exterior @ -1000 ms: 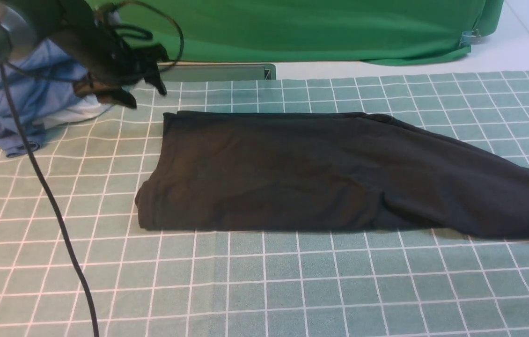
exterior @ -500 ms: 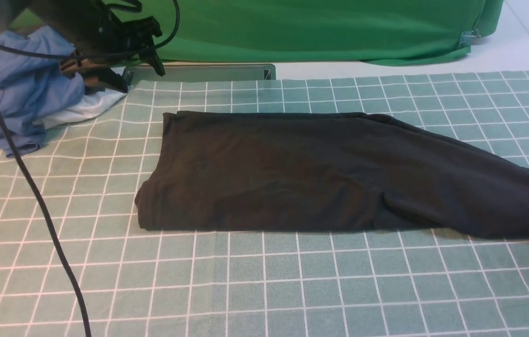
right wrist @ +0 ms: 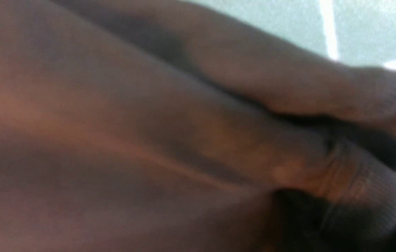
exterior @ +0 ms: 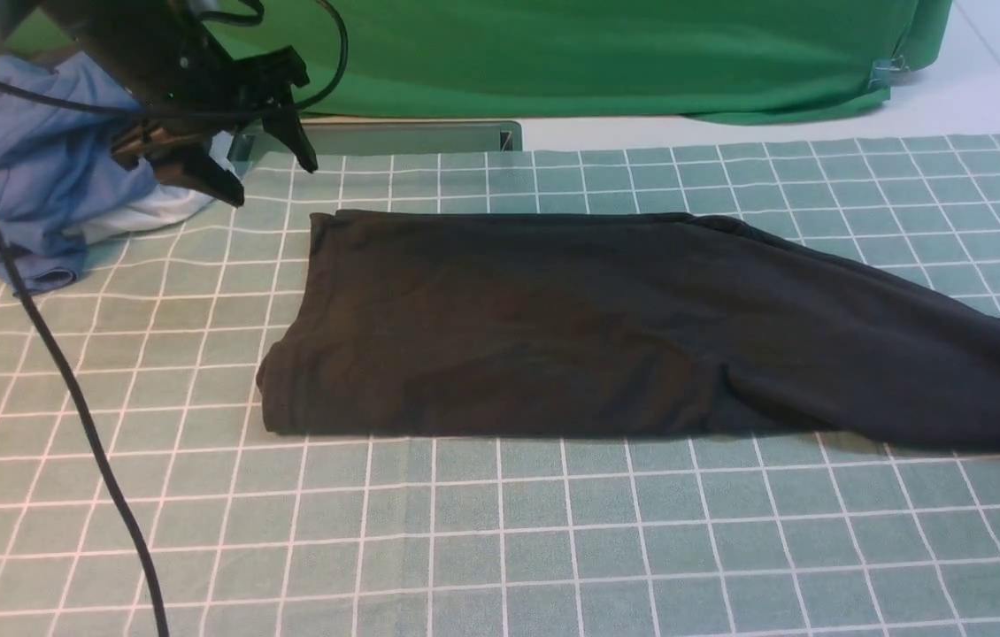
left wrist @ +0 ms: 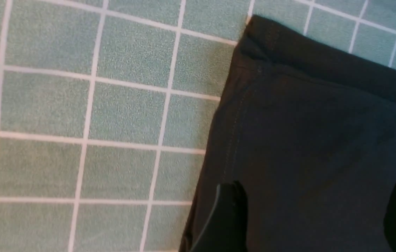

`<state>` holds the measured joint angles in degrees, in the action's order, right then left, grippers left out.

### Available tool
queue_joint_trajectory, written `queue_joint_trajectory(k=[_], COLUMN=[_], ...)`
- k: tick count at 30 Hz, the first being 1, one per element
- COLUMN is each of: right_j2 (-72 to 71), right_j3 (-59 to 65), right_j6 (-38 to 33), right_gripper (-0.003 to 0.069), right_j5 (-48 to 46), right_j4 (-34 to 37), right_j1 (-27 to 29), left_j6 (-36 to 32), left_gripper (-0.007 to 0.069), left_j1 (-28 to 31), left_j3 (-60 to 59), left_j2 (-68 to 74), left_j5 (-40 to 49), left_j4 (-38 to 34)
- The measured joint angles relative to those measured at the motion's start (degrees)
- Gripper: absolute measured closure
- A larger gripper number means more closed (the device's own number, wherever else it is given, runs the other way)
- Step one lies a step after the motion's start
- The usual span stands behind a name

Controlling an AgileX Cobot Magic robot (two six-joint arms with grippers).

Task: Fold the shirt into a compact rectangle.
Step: 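Pull the folded dark garment lengthwise by its ends to straighten it flat on the table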

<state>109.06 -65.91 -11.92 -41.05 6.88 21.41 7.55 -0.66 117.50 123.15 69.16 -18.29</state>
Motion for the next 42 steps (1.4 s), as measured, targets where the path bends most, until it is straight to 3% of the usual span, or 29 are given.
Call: queue_joint_trajectory(k=[1,2,10,15,26,29,33,34,37,42], right_j2=[0.00,0.00,0.17,0.17,0.17,0.17,0.17,0.10,-0.96,-6.59], right_j3=[-0.31,-0.70,-3.08,-3.13,-3.19,-3.21,-3.32,-3.32,-3.32,0.23], right_j6=[-0.39,-0.70,-0.97,-0.97,-0.79,-0.79,-0.67,-0.47,0.57,1.34], right_gripper=[0.0565,0.0586,0.0592,0.0592,0.0592,0.0592,0.0592,0.0592,0.0592,0.0592], right_j5=[-0.56,-1.10,-4.12,-4.49,-4.87,-5.30,-7.42,-8.11,-12.25,-16.28], right_j4=[0.11,0.11,0.32,0.39,0.46,0.46,0.46,0.33,-0.12,-2.29], right_j1=[-0.21,-0.26,-0.34,-0.34,-0.34,-0.39,-0.39,-0.39,-0.39,-0.39], left_j6=[0.15,0.20,1.25,1.36,2.17,1.38,-1.23,-1.90,-2.10,0.46], left_gripper=[0.0086,0.0088,0.0154,0.0177,0.0185,0.0263,0.0528,0.0559,0.0602,0.0607], left_j1=[0.00,0.00,-1.35,-3.83,-5.52,-5.56,-5.56,-5.57,-5.62,-6.71], left_j3=[-1.48,-3.13,-31.72,-46.45,-50.17,-50.07,-50.12,-50.19,-50.52,-56.15], left_j2=[-2.03,-3.67,-20.28,-22.51,-14.66,-14.25,-14.18,-14.41,-15.98,-25.00], left_j5=[-0.05,-0.05,-0.96,-13.77,-26.02,-26.06,-25.78,-25.34,-21.07,-12.92], left_j4=[0.00,-0.23,-2.45,-2.12,0.32,0.15,-0.73,-1.15,-1.26,1.04])
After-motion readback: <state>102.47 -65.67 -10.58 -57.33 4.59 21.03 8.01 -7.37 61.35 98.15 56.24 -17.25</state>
